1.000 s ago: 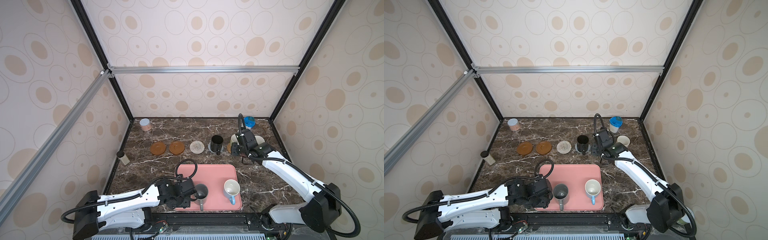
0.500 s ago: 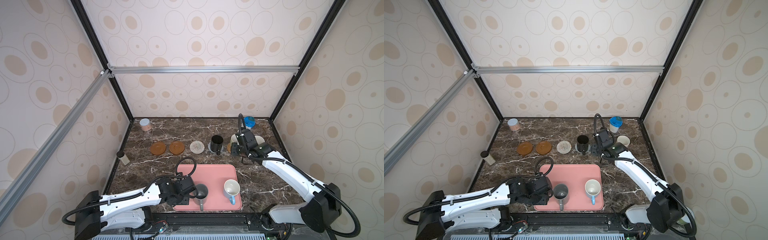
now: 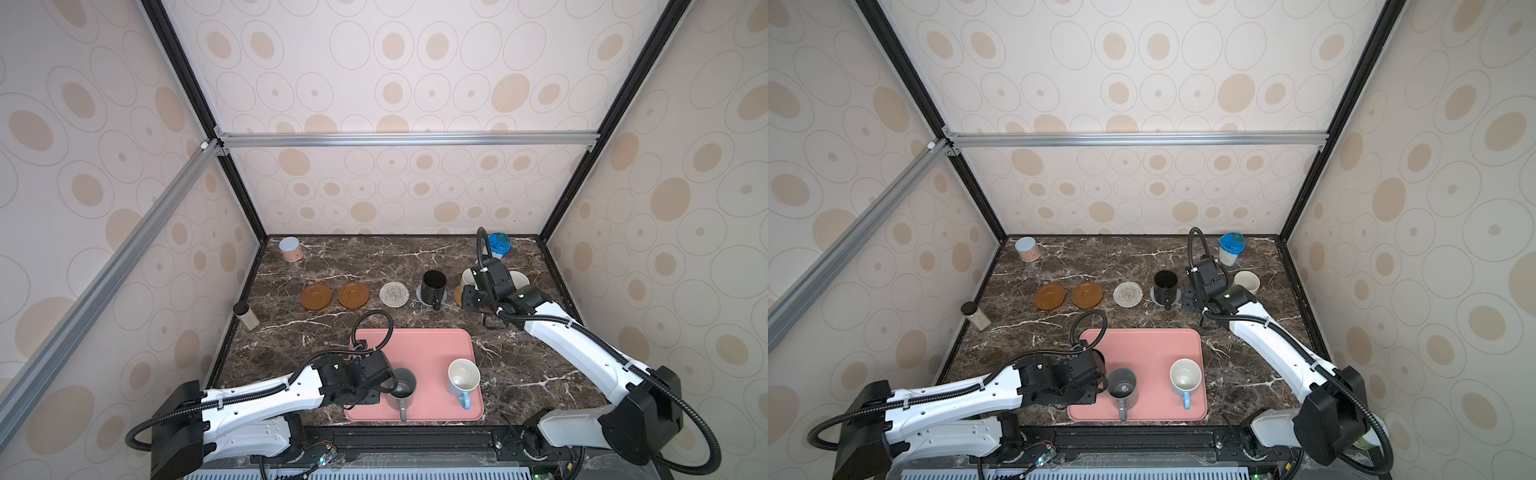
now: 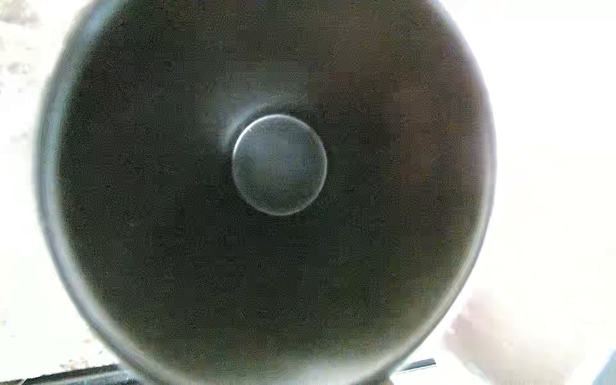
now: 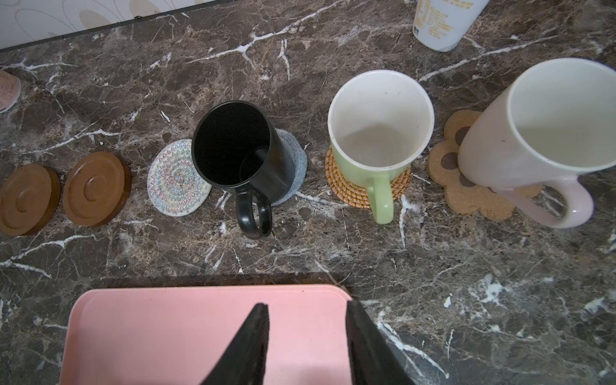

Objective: Place cups on coasters
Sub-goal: Pick up the cup from the tray.

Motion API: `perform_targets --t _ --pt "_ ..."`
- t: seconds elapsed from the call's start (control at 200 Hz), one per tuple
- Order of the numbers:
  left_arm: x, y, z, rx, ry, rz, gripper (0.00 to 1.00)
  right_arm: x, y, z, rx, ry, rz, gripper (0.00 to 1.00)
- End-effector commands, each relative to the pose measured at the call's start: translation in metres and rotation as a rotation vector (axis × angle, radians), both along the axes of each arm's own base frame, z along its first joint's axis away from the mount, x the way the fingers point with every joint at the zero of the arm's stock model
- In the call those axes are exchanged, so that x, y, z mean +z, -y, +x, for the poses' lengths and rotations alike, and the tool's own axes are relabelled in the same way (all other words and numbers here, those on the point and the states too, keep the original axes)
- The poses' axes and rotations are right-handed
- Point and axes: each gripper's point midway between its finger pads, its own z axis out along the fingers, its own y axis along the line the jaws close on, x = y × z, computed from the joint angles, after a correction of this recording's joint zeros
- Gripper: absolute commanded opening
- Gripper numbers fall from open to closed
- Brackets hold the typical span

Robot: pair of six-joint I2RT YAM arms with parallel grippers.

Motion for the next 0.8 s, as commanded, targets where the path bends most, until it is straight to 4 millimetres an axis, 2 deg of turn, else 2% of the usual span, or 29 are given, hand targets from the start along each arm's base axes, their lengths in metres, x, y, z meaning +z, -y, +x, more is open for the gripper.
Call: perform_targets --t 0.0,0.29,0.625,0.79 --pt "0.006 0.000 0.012 0.022 0.061 -0.013 0.27 0.005 0.008 -0.004 -0.025 0.005 -0.007 0.42" --pt "0.022 0.010 0.022 0.050 0.117 -0.076 0.27 0.005 0.011 -0.006 -0.033 0.004 -0.012 0.42" --pt "0.025 0.014 0.027 0.059 0.138 -0.087 0.24 0.005 0.010 -0.006 -0.031 0.005 -0.011 0.42" --pt "0.020 0.009 0.026 0.067 0.134 -0.069 0.22 0.005 0.010 -0.006 -0.030 0.004 -0.010 0.42"
